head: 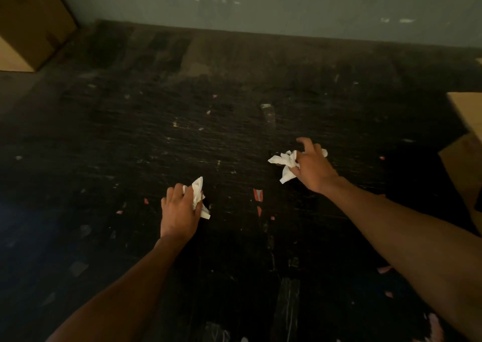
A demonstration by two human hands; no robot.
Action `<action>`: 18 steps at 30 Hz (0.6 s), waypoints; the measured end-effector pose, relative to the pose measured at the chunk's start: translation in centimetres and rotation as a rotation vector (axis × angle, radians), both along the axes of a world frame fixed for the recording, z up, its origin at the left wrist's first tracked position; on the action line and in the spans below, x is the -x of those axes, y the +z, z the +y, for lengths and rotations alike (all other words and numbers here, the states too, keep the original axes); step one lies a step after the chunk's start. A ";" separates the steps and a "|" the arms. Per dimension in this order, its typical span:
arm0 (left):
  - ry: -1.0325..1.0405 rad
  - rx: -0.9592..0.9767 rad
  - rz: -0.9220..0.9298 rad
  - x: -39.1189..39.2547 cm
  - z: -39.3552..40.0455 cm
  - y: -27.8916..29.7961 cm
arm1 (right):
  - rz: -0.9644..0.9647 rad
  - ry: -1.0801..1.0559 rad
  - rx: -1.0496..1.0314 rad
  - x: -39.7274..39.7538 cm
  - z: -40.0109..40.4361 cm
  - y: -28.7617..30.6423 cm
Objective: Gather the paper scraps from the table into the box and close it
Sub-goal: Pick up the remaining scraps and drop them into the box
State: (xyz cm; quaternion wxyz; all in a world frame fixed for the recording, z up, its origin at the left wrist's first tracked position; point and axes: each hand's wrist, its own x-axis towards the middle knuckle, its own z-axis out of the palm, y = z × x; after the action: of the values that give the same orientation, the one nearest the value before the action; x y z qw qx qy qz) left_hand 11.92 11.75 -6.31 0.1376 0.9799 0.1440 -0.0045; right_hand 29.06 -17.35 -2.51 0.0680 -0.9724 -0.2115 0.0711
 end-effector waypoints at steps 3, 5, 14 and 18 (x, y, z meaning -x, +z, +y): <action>0.001 -0.010 0.009 -0.2 -0.1 -0.2 | 0.052 0.094 0.029 -1.2 0.9 -1.1; 0.006 -0.017 0.014 -0.3 0.0 -0.4 | 0.057 0.219 0.095 -1.5 1.8 -1.8; -0.003 -0.021 0.014 -0.3 0.2 -0.4 | 0.058 0.300 0.110 -1.8 5.0 -1.1; 0.001 -0.042 0.024 -0.3 0.1 -0.4 | -0.017 0.170 0.104 0.0 5.9 -2.3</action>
State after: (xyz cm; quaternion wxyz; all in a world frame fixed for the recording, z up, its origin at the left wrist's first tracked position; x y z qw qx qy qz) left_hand 12.24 11.86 -6.73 0.1151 0.9824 0.1464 -0.0129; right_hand 29.01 -11.40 -4.84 0.0095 -0.9537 -0.2898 0.0792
